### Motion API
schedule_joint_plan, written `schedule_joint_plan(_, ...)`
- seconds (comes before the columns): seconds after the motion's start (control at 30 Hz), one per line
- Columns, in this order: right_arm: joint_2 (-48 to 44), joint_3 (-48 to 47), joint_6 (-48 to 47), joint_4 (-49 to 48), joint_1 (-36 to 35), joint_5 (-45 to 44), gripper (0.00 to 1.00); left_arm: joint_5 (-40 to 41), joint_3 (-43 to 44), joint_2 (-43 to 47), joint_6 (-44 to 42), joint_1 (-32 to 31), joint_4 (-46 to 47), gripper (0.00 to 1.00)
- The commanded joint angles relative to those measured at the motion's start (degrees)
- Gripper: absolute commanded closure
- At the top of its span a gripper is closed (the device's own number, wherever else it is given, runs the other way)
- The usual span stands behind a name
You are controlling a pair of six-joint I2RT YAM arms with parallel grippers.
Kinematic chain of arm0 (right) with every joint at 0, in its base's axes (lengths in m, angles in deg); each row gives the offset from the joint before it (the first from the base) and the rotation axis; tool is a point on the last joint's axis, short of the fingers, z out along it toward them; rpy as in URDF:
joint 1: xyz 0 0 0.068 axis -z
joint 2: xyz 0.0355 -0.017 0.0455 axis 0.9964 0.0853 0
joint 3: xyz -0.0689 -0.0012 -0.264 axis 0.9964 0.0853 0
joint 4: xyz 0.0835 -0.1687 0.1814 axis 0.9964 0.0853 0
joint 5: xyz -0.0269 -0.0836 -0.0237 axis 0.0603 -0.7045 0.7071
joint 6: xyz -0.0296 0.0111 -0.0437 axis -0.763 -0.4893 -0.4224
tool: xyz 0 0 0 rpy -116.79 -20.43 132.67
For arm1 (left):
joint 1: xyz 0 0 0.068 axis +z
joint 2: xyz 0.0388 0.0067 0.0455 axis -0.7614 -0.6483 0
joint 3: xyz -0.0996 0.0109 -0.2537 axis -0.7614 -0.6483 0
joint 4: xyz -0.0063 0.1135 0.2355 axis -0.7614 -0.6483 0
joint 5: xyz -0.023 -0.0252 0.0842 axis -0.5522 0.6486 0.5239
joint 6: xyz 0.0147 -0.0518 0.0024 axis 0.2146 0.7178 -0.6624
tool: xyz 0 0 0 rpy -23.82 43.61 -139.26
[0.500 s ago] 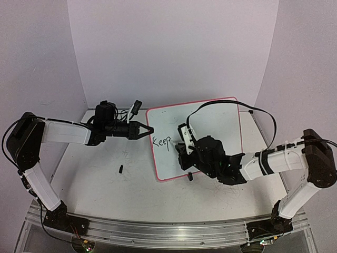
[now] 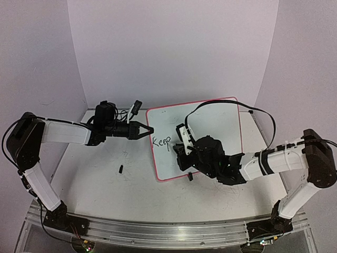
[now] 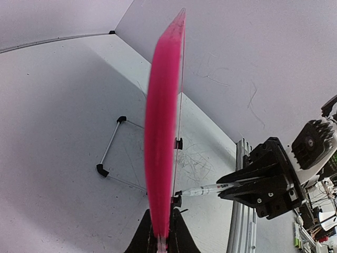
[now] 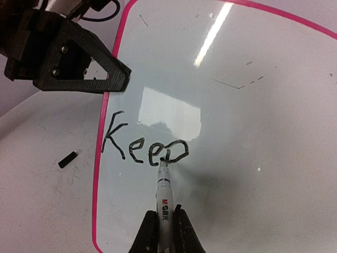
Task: Write a sentence on the whiteboard
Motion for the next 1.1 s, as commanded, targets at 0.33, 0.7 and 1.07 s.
schedule_joint_plan(0.33, -10.0, 3.7, -6.3, -5.8, 3.3, 4.1, 1.00, 3.1, -0.4, 2.4, 0.5, 0.0, 0.6, 0.91)
schedule_joint_plan(0.7, -7.8, 4.9, -6.1, -5.8, 3.3, 4.9, 1.00, 5.9, -2.0, 3.5, -1.6, -0.1, 0.3, 0.93)
schedule_joint_plan(1.07, -5.2, 3.5, -5.9, -4.2, 2.8, 3.0, 1.00, 5.6, -2.3, 2.3, -2.3, -0.1, 0.2, 0.95)
